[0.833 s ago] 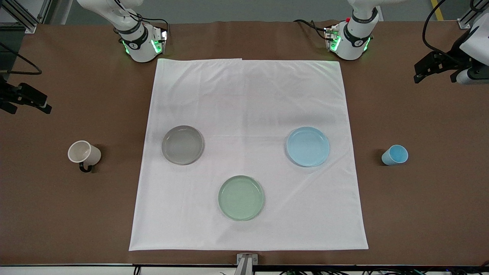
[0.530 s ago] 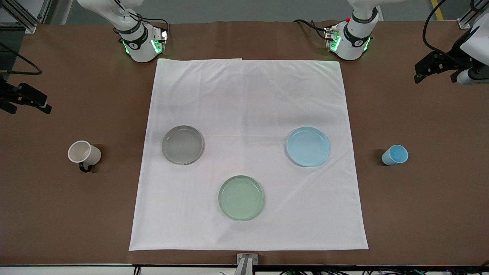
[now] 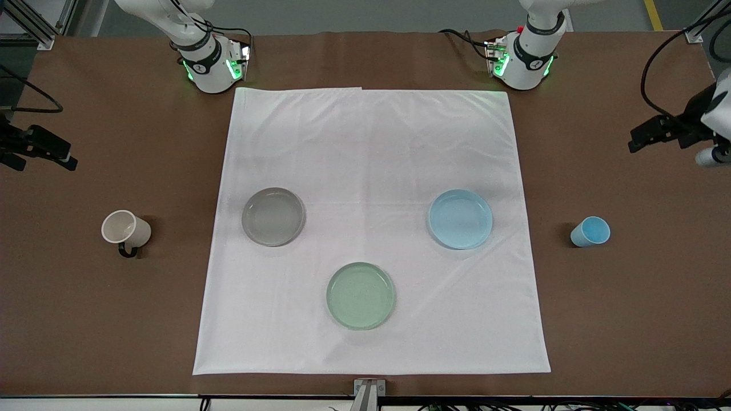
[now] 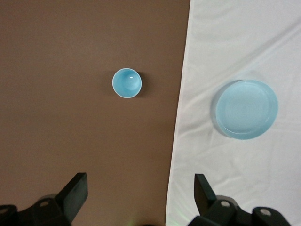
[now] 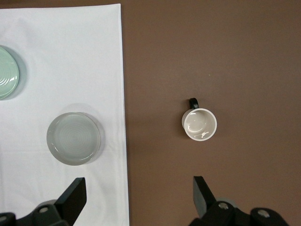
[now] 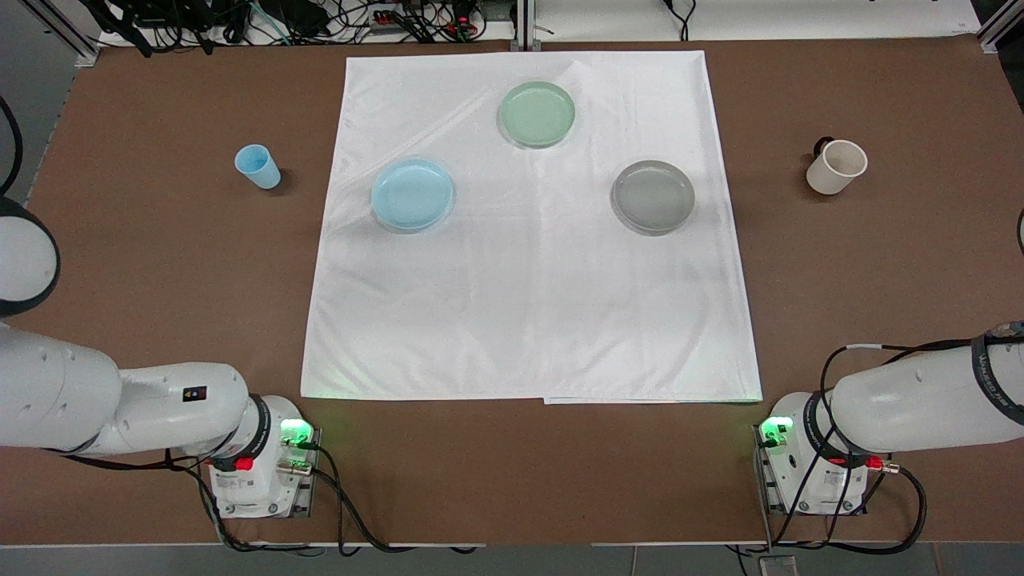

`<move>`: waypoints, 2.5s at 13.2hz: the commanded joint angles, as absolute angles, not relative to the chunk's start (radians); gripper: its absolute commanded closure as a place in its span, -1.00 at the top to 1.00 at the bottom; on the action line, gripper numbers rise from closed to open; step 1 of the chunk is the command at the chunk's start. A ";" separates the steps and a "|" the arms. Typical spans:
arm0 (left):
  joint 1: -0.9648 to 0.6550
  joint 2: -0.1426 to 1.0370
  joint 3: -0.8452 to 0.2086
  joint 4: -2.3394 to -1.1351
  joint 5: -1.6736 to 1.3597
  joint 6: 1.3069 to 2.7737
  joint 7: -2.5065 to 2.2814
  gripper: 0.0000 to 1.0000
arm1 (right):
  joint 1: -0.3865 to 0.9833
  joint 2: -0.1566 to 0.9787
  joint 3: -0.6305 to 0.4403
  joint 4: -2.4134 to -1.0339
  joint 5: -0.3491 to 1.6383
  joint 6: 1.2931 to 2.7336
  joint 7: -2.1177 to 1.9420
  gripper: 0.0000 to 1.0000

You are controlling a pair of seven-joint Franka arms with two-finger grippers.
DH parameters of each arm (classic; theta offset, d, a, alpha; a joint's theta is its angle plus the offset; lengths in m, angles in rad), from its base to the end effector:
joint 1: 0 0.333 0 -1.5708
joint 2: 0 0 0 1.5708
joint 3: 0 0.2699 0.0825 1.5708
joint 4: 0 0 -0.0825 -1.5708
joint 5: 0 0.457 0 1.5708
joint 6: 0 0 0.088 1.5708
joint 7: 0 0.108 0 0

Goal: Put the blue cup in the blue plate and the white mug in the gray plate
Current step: 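Move the left gripper toward the light blue cup beside the cloth, then grasp the blue cup with the left gripper while the right gripper grasps the mug, then carry the blue cup onto the light blue plate with the left gripper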

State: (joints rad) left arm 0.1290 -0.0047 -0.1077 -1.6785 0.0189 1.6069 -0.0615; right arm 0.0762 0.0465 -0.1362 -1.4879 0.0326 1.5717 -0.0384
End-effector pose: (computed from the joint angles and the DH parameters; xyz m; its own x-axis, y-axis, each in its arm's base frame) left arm 0.6247 0.0152 0.5247 0.9945 0.0820 -0.0656 0.0806 -0.9965 -0.0234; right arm 0.6397 -0.0332 0.5935 0.9990 -0.0212 0.0387 -0.0203 -0.9995 -0.0248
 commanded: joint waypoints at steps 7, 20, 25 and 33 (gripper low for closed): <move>0.258 0.210 -0.109 -2.031 0.075 2.299 -0.044 1.00 | 0.015 0.214 -0.133 -1.480 -0.027 1.586 -0.044 1.00; 0.282 0.426 -0.110 -2.022 0.126 2.437 -0.044 -0.64 | -0.109 0.451 -0.127 -1.836 0.035 2.298 -0.509 1.00; 0.272 0.373 -0.127 -2.020 0.126 2.422 -0.054 -1.00 | -0.124 0.538 -0.127 -1.829 0.080 2.388 -0.641 1.00; 0.262 0.317 -0.464 -1.996 0.115 2.223 -0.452 -1.00 | -0.124 0.574 -0.127 -1.825 0.089 2.439 -0.643 0.20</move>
State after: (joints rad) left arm 0.2612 0.2957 -0.4058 -1.9933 0.1077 2.2289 -0.3558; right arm -0.1101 0.5710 -0.1396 -1.8292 0.0703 2.4326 -0.6192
